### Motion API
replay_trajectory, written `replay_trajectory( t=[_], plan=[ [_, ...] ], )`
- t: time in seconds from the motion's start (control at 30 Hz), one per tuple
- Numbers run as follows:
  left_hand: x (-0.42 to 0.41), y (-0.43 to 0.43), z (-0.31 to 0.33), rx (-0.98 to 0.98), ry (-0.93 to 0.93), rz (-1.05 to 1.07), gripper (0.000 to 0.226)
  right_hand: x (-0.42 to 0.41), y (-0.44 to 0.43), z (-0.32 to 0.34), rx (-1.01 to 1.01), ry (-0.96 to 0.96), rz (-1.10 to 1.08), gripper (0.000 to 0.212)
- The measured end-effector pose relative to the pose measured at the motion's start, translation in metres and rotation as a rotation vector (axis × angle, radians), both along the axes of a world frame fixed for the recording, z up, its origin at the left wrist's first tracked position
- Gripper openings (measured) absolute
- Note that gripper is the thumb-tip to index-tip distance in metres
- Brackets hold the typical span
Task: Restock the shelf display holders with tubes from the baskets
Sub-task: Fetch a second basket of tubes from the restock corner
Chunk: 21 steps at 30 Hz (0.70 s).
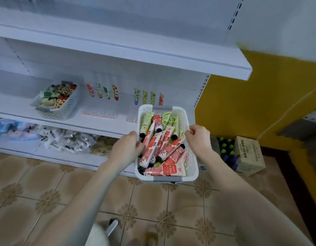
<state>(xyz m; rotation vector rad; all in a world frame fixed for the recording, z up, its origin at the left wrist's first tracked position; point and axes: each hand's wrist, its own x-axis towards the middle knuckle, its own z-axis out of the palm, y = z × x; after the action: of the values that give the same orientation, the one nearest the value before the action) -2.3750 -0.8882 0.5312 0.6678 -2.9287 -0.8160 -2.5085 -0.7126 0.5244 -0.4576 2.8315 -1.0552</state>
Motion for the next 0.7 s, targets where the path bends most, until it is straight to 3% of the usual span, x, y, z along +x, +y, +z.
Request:
replay_trajectory(
  t=[0.5, 0.7],
  plan=[
    [-0.076, -0.025, -0.017, 0.03, -0.072, -0.018, 0.017, -0.076, -0.025, -0.023, 0.017, -0.076, -0.025, 0.032],
    [-0.104, -0.051, -0.029, 0.033, -0.072, -0.081, 0.016, -0.093, -0.045, -0.032, 0.009, -0.058, -0.082, 0.04]
  ],
)
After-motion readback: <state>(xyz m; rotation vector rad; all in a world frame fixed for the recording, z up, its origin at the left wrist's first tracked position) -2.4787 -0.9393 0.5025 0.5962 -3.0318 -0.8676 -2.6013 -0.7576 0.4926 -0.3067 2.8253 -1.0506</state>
